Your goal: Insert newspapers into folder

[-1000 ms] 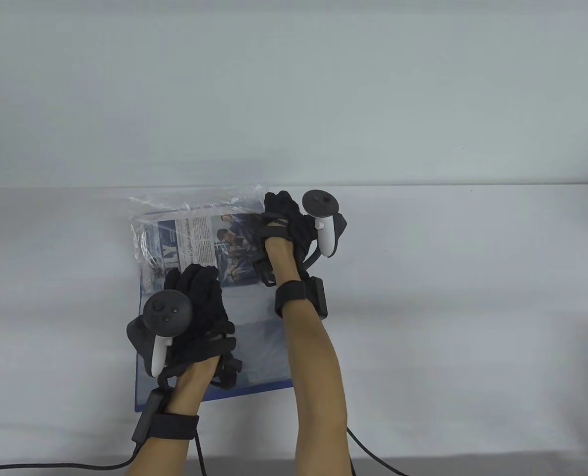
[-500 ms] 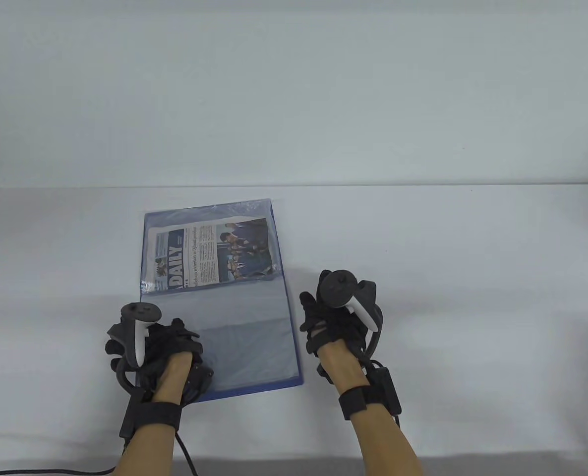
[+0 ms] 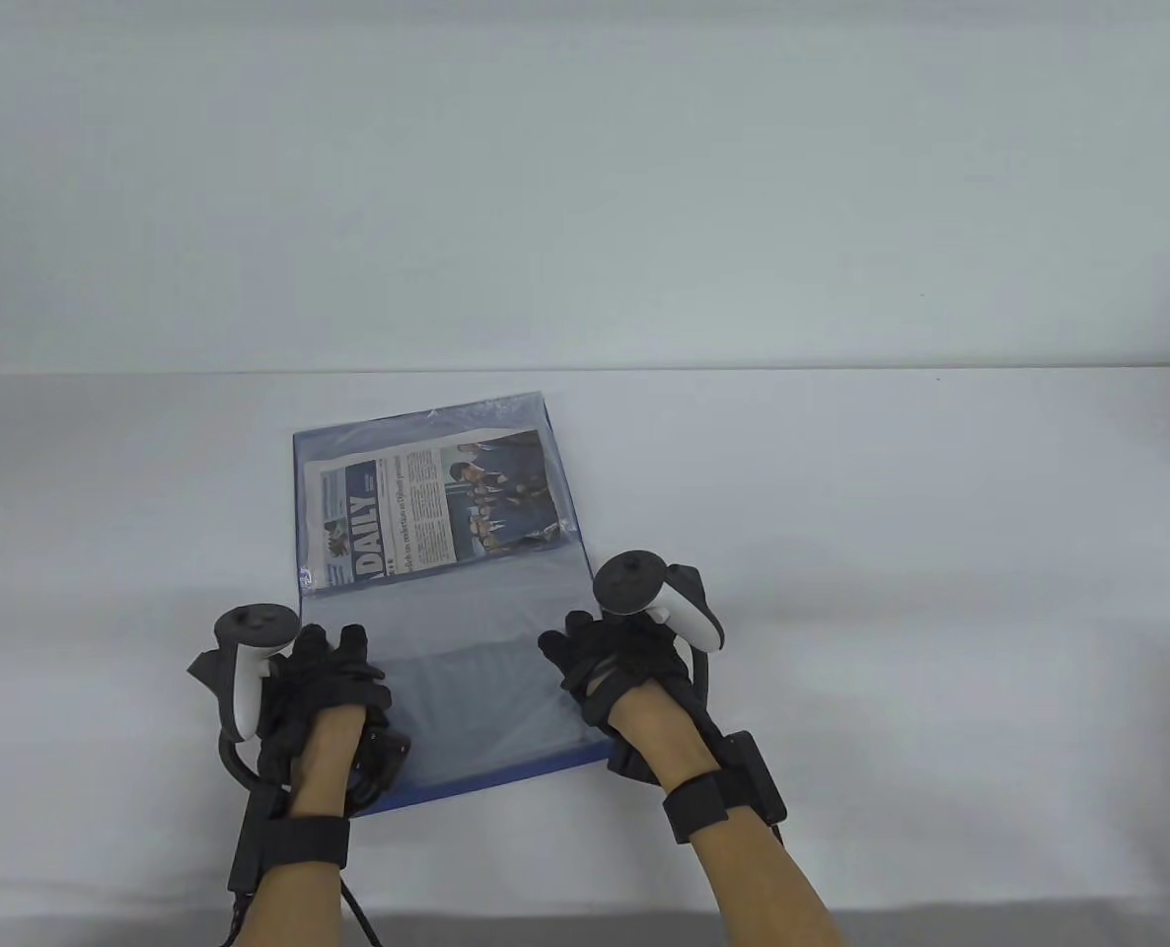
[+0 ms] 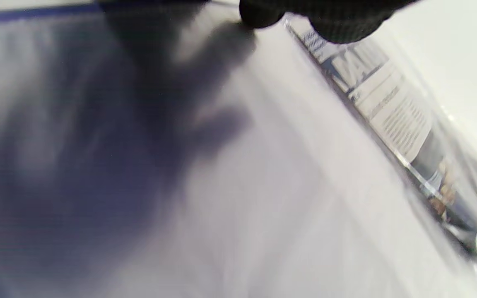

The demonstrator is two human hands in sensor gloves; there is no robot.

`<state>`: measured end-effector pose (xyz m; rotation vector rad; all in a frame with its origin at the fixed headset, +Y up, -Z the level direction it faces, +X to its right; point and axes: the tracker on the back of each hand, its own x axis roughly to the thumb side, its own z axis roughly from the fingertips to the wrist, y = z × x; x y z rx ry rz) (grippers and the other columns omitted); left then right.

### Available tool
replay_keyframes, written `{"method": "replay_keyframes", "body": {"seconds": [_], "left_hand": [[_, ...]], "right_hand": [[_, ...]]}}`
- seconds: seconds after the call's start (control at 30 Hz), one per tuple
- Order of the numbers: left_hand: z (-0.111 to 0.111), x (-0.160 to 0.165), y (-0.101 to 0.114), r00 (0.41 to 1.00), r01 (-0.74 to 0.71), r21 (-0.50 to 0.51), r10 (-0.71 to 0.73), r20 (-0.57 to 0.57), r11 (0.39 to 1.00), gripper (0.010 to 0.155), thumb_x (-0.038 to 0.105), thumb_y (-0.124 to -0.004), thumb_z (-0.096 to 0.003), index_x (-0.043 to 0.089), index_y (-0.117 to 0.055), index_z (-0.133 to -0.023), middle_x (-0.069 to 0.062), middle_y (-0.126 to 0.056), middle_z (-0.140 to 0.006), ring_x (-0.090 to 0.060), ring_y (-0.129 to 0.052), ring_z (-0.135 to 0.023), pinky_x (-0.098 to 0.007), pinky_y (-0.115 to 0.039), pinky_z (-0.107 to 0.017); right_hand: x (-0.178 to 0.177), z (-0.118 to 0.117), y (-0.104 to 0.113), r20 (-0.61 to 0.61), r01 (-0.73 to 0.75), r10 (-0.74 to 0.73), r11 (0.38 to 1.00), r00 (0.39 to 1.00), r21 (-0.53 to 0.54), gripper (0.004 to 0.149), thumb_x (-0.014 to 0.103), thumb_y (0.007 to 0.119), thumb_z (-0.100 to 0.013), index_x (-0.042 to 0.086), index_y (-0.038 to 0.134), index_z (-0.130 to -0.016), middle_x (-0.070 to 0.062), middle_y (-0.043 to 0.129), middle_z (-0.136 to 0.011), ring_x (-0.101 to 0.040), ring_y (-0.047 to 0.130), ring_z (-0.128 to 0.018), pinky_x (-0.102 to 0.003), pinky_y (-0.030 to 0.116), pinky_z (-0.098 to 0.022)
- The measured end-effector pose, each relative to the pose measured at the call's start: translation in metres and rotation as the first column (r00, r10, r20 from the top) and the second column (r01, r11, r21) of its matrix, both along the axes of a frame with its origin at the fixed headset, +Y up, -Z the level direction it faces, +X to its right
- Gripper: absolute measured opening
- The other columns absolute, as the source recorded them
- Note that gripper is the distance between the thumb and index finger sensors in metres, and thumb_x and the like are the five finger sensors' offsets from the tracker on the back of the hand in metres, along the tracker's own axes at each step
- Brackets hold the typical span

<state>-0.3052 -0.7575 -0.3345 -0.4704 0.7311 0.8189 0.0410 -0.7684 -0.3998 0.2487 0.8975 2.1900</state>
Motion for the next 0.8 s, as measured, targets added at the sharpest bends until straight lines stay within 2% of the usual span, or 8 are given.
{"method": "replay_keyframes", "body": {"seconds": [0.17,0.3,0.43,0.5,0.6,0.63,0.73,0.8], "left_hand": [[-0.002,0.002,0.008,0.994,-0.076,-0.053,0.080,0.073,0.996,0.066,0.056,-0.056,-0.0602,0.023,-0.055,-0.117,-0.019,-0.056,-0.108,-0.049,-0.050,-0.099,-0.067,-0.044,-0.078],[0.000,-0.005,0.010,0.967,-0.240,-0.062,0.244,0.071,0.969,0.062,0.055,-0.056,-0.0607,0.017,-0.074,-0.107,-0.018,-0.080,-0.091,-0.045,-0.075,-0.084,-0.064,-0.060,-0.071],[0.008,-0.018,0.007,0.899,-0.435,-0.066,0.437,0.020,0.898,0.063,0.057,-0.057,-0.0602,0.014,-0.090,-0.093,-0.016,-0.101,-0.067,-0.041,-0.098,-0.058,-0.057,-0.081,-0.056],[0.011,-0.020,0.001,0.824,-0.567,-0.038,0.567,-0.004,0.823,0.065,0.057,-0.058,-0.0602,0.011,-0.094,-0.088,-0.012,-0.108,-0.056,-0.034,-0.107,-0.043,-0.051,-0.090,-0.047],[0.013,-0.016,-0.014,0.587,-0.809,0.026,0.809,-0.024,0.588,0.067,0.059,-0.058,-0.0600,0.009,-0.096,-0.085,-0.005,-0.111,-0.049,-0.028,-0.111,-0.034,-0.046,-0.095,-0.043],[0.011,-0.015,-0.019,0.510,-0.859,0.058,0.860,-0.003,0.509,0.067,0.059,-0.057,-0.0599,0.009,-0.095,-0.085,-0.004,-0.112,-0.051,-0.027,-0.112,-0.036,-0.045,-0.095,-0.044],[0.008,-0.007,-0.026,0.471,-0.862,0.214,0.882,0.006,0.459,0.069,0.059,-0.055,-0.0596,0.007,-0.079,-0.099,-0.008,-0.109,-0.065,-0.031,-0.110,-0.049,-0.050,-0.089,-0.054],[0.005,-0.002,-0.024,0.576,-0.797,0.244,0.817,0.026,0.553,0.070,0.059,-0.055,-0.0597,0.007,-0.066,-0.107,-0.006,-0.104,-0.068,-0.030,-0.106,-0.053,-0.049,-0.086,-0.058]], "right_hand": [[0.045,-0.010,0.013,0.123,0.164,-0.163,0.986,0.979,0.007,0.070,0.044,0.061,-0.060,-0.015,0.064,-0.098,-0.042,0.045,-0.096,-0.066,0.050,-0.085,-0.074,0.041,-0.059],[0.087,-0.010,0.016,0.142,0.277,-0.253,0.942,0.957,-0.189,0.070,0.046,0.060,-0.060,-0.015,0.072,-0.093,-0.042,0.068,-0.080,-0.060,0.073,-0.066,-0.072,0.051,-0.056],[0.123,-0.005,0.015,0.246,0.479,-0.425,0.848,0.871,-0.229,0.070,0.047,0.060,-0.060,-0.014,0.083,-0.084,-0.037,0.086,-0.061,-0.051,0.090,-0.044,-0.067,0.062,-0.051],[0.136,-0.001,0.014,0.298,0.620,-0.552,0.752,0.778,-0.225,0.073,0.048,0.060,-0.060,-0.018,0.086,-0.079,-0.033,0.093,-0.051,-0.046,0.095,-0.033,-0.064,0.068,-0.048],[0.151,0.005,0.010,0.443,0.797,-0.684,0.588,0.579,-0.134,0.074,0.050,0.058,-0.060,-0.017,0.085,-0.079,-0.024,0.096,-0.046,-0.038,0.098,-0.029,-0.060,0.072,-0.047],[0.154,0.007,0.008,0.490,0.814,-0.685,0.573,0.539,-0.095,0.074,0.050,0.058,-0.060,-0.017,0.084,-0.080,-0.024,0.096,-0.046,-0.038,0.098,-0.029,-0.060,0.071,-0.047],[0.161,0.008,0.006,0.539,0.734,-0.633,0.678,0.556,0.040,0.074,0.050,0.057,-0.060,-0.016,0.062,-0.095,-0.026,0.087,-0.064,-0.043,0.093,-0.048,-0.063,0.064,-0.052],[0.161,0.005,0.009,0.537,0.615,-0.561,0.783,0.630,0.097,0.075,0.049,0.057,-0.061,-0.013,0.043,-0.103,-0.033,0.069,-0.082,-0.053,0.077,-0.068,-0.067,0.054,-0.056]]}}
